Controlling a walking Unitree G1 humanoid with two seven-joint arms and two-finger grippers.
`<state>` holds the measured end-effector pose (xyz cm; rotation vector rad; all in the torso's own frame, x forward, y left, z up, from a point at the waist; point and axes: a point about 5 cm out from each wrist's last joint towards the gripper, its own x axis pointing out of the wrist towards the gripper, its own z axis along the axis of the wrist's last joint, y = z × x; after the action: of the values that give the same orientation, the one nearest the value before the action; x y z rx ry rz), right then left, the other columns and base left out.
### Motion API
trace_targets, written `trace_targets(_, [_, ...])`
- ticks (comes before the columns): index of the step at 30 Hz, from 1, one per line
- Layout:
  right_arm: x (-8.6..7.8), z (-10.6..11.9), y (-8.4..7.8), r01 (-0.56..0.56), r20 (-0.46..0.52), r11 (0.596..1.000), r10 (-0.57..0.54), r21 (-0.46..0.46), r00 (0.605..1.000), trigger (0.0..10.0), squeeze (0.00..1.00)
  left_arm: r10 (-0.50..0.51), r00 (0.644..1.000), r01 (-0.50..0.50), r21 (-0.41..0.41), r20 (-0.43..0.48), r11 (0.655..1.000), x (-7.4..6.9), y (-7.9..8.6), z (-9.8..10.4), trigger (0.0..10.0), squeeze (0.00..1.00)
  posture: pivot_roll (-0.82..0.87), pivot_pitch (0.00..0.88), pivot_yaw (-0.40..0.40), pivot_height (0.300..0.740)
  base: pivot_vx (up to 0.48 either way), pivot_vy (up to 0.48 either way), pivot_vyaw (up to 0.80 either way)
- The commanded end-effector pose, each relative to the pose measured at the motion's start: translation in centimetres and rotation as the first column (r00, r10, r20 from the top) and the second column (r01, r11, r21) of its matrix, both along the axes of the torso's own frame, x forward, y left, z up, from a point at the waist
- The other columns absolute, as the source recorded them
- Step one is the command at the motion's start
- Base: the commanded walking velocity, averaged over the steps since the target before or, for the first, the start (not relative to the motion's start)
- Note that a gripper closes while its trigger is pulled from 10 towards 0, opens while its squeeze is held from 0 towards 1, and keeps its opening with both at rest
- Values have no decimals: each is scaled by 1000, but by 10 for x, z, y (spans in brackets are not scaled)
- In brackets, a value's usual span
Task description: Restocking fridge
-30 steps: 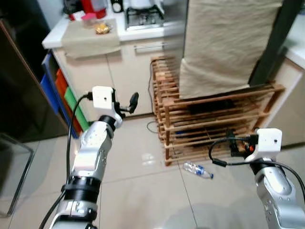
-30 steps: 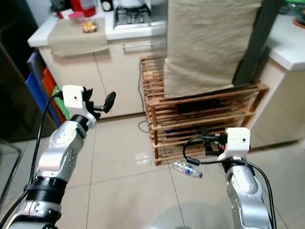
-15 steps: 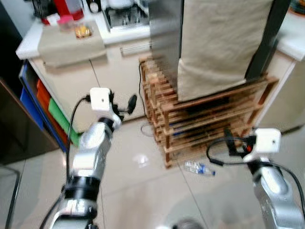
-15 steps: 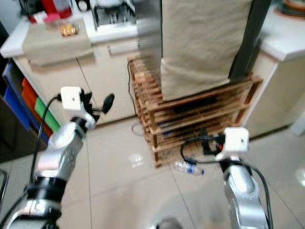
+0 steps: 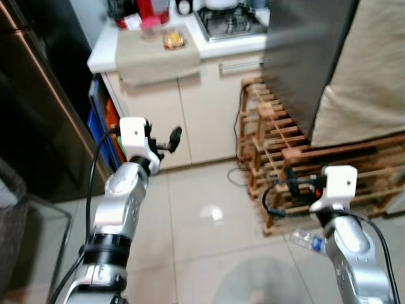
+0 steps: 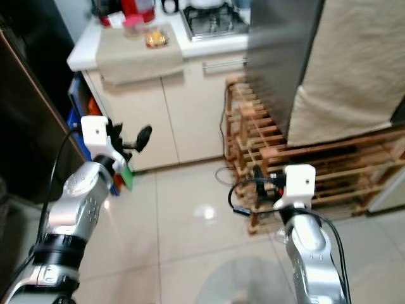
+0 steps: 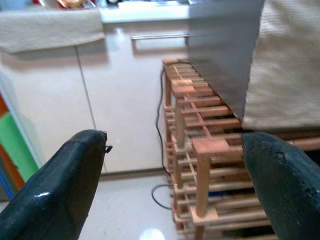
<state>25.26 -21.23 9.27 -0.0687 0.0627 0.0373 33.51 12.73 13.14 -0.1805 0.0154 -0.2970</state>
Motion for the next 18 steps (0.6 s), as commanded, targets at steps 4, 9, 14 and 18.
trace_targets(4, [6,12,8,-12,51,1000,12,-1,999,10000,0,-45,998,43,52,34,998,1,-4,7,10000,0,-202,0,113,740,393,189,-383])
trace_targets(9, [7,13,9,-6,57,1000,6,5,998,10000,0,-39,999,35,101,32,994,0,-7,4,10000,0,-194,0,108,740,0,0,-756])
trace_targets(14, [8,19,5,36,97,999,-35,-5,995,10000,0,-27,999,25,50,29,998,0,-7,3,10000,0,-194,0,103,740,0,0,-756])
trace_targets(18, [9,31,-7,155,164,987,-161,50,973,10000,0,38,998,-42,-94,-51,995,2,2,-6,10000,0,-209,0,95,740,0,0,-753])
